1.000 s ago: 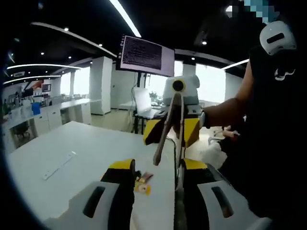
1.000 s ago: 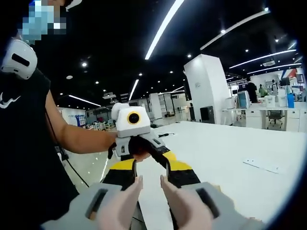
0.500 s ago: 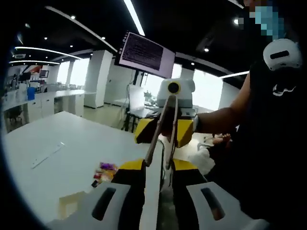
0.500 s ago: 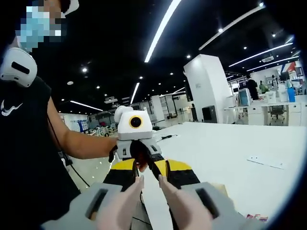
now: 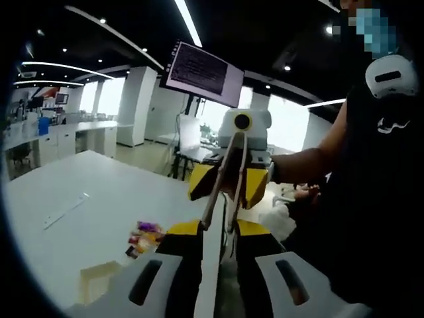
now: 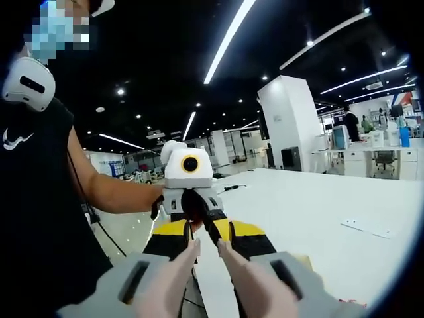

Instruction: Place the target food into the container with the food tongs after gripping and lifting it, then release it inside without dropping or visibly crushing the food.

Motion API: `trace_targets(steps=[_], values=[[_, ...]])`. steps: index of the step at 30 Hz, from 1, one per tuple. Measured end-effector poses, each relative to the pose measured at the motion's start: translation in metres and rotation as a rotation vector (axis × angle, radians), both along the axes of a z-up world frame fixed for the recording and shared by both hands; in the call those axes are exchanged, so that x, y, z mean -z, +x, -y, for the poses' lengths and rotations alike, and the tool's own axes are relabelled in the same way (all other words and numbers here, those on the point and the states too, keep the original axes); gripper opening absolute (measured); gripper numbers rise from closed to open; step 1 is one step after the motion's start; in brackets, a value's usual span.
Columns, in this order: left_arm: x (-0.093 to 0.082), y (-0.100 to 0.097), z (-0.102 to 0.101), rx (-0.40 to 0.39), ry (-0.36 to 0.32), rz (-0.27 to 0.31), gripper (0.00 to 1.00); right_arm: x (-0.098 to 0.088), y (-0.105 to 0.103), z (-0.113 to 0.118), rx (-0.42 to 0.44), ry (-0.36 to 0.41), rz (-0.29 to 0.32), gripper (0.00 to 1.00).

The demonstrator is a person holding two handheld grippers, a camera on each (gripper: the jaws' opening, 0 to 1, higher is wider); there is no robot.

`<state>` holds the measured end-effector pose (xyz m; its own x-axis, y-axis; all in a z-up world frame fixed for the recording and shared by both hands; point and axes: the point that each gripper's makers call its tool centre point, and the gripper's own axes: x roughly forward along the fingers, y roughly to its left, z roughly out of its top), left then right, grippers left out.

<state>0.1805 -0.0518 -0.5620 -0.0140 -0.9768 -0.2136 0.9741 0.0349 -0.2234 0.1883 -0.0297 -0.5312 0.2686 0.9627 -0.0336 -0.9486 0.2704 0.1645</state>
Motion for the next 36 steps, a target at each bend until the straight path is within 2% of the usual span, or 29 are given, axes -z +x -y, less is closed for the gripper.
trace_targets(steps=[8, 14, 17, 24, 29, 34, 36], values=[[0.002, 0.001, 0.0, -0.003, 0.011, -0.003, 0.14, 0.002, 0.002, 0.0, 0.002, 0.005, -0.01, 0.22], [-0.003, 0.003, 0.002, -0.008, -0.021, -0.007, 0.15, -0.003, 0.004, 0.003, 0.012, 0.031, -0.019, 0.21], [-0.002, 0.005, 0.002, -0.014, -0.024, 0.017, 0.17, -0.002, 0.005, 0.003, 0.018, 0.026, -0.021, 0.22], [0.001, 0.008, 0.002, -0.024, -0.015, 0.014, 0.18, 0.001, 0.007, 0.003, 0.036, 0.015, -0.019, 0.23], [0.003, 0.009, 0.002, -0.033, -0.005, 0.023, 0.18, 0.004, 0.008, 0.003, 0.043, -0.004, -0.002, 0.23], [0.002, 0.016, 0.0, -0.071, -0.015, 0.053, 0.2, 0.001, 0.013, 0.004, 0.072, -0.009, 0.043, 0.23], [0.005, 0.017, -0.002, -0.083, 0.005, 0.056, 0.19, -0.004, 0.017, 0.008, 0.089, -0.001, 0.061, 0.23]])
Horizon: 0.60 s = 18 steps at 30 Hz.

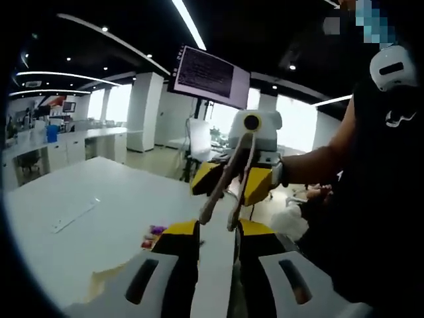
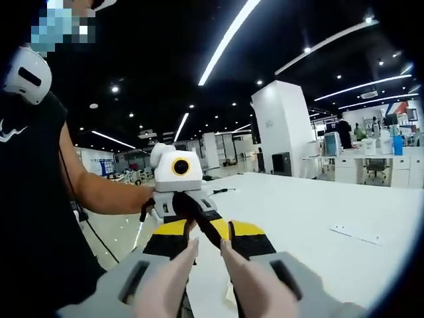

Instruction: Place the target food into the container with the food tongs after gripping and lifting it, then release it inside without dropping or visibly crushing the food.

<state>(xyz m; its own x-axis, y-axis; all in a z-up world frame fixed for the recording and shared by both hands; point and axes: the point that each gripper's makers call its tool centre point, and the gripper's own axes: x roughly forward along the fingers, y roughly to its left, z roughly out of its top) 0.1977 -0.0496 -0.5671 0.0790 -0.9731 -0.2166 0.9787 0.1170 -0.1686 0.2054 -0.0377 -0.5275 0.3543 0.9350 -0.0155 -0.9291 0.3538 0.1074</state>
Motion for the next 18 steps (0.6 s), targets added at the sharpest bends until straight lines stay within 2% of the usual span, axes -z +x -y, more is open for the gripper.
trace_targets(steps=[2, 6, 9, 11, 13, 16, 18], values=[[0.006, 0.006, -0.005, -0.038, 0.021, 0.006, 0.25, -0.004, 0.004, 0.005, 0.007, 0.001, -0.003, 0.23], [0.006, 0.023, -0.02, -0.139, 0.014, 0.046, 0.47, -0.008, 0.012, 0.018, 0.031, -0.01, -0.001, 0.24], [0.012, 0.035, -0.037, -0.208, 0.063, 0.105, 0.58, -0.007, 0.014, 0.025, 0.036, -0.029, -0.007, 0.26], [0.016, 0.041, -0.051, -0.262, 0.085, 0.124, 0.64, -0.003, 0.016, 0.031, 0.044, -0.052, -0.016, 0.26], [0.019, 0.047, -0.066, -0.317, 0.088, 0.136, 0.69, 0.004, 0.019, 0.038, 0.064, -0.108, -0.005, 0.26], [0.028, 0.056, -0.091, -0.408, 0.129, 0.188, 0.77, 0.009, 0.02, 0.046, 0.068, -0.147, 0.009, 0.26], [0.034, 0.057, -0.105, -0.45, 0.121, 0.188, 0.9, 0.013, 0.022, 0.051, 0.081, -0.17, 0.015, 0.26]])
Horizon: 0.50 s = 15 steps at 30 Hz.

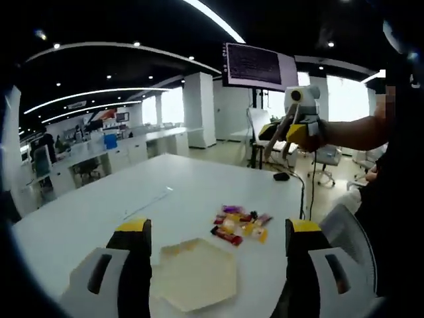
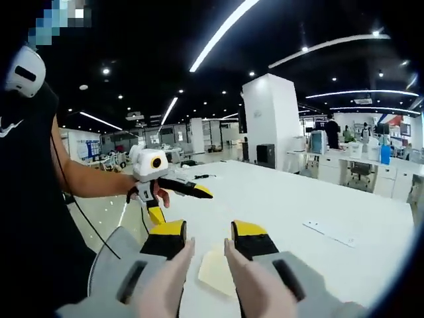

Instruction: Place the target food into the container with the food tongs after gripping and lifting it, then release it inside without dropping or visibly crushing the food.

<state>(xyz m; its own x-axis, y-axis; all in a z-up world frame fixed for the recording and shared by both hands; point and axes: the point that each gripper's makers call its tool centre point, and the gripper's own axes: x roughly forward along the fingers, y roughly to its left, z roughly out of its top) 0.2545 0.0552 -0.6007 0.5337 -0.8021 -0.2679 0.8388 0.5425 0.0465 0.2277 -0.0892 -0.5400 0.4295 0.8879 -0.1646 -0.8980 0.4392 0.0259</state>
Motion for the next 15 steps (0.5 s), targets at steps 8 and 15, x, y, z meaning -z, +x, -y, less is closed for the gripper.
trace_targets(steps=[8, 15], values=[[0.027, -0.009, -0.05, -0.135, 0.027, -0.012, 1.0, 0.01, 0.008, 0.023, 0.031, -0.07, 0.042, 0.27], [0.047, -0.022, -0.069, -0.16, 0.086, 0.007, 1.0, 0.018, 0.008, 0.035, 0.04, -0.121, 0.047, 0.26]])
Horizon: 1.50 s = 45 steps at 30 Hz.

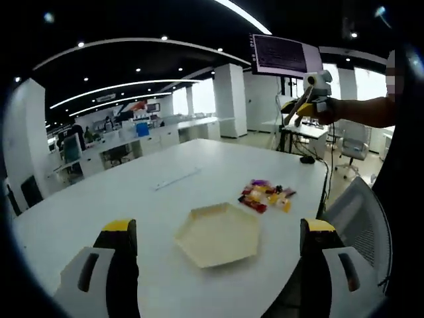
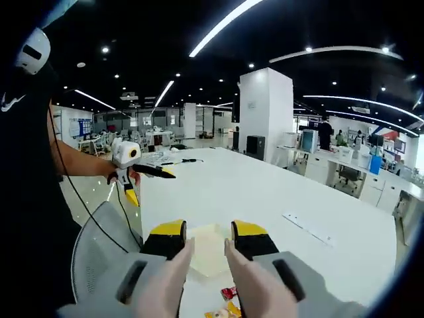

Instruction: Place the target food into the container with the food tongs after gripping and lifting it, then release it inside without dropping or visibly crushing the food.

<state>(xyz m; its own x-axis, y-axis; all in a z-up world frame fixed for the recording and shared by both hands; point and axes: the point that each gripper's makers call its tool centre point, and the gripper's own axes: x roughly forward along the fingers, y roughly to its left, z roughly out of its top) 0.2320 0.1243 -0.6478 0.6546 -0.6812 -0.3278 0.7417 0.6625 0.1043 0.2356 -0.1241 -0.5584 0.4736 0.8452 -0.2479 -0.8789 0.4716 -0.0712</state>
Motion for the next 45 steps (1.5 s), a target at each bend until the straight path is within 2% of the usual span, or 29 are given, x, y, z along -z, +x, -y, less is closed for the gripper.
trace_targets(steps=[3, 6, 10, 16, 20, 27, 31, 34, 40, 43, 45], values=[[0.007, -0.011, 0.002, 0.038, -0.019, -0.022, 0.99, 0.01, -0.003, 0.002, -0.01, -0.043, 0.007, 0.26], [0.017, -0.019, 0.003, 0.065, -0.01, -0.037, 0.99, 0.021, -0.008, 0.003, -0.014, -0.074, -0.008, 0.26], [0.02, -0.025, -0.002, 0.069, -0.021, -0.049, 1.0, 0.033, -0.013, 0.007, -0.016, -0.118, -0.021, 0.26], [0.016, -0.024, -0.015, 0.042, -0.066, -0.043, 1.0, 0.04, -0.01, 0.015, 0.002, -0.135, -0.024, 0.26], [0.016, -0.025, -0.014, 0.043, -0.063, -0.042, 1.0, 0.043, -0.008, 0.02, 0.003, -0.15, -0.026, 0.26], [0.015, -0.022, -0.005, 0.042, -0.076, -0.055, 1.0, 0.062, -0.005, 0.034, 0.01, -0.196, -0.045, 0.26], [0.022, -0.023, 0.001, 0.05, -0.071, -0.07, 1.0, 0.074, 0.002, 0.047, 0.012, -0.214, -0.049, 0.26], [0.028, -0.024, 0.004, 0.062, -0.066, -0.061, 1.0, 0.083, 0.006, 0.055, 0.014, -0.223, -0.057, 0.26], [0.039, -0.027, 0.011, 0.049, -0.075, -0.084, 1.0, 0.105, 0.009, 0.061, 0.004, -0.252, -0.082, 0.26], [0.051, -0.026, 0.008, 0.022, -0.033, -0.098, 1.0, 0.114, 0.011, 0.064, 0.005, -0.258, -0.091, 0.26], [0.053, -0.028, 0.008, 0.028, -0.041, -0.1, 1.0, 0.119, 0.012, 0.065, 0.007, -0.262, -0.089, 0.26]])
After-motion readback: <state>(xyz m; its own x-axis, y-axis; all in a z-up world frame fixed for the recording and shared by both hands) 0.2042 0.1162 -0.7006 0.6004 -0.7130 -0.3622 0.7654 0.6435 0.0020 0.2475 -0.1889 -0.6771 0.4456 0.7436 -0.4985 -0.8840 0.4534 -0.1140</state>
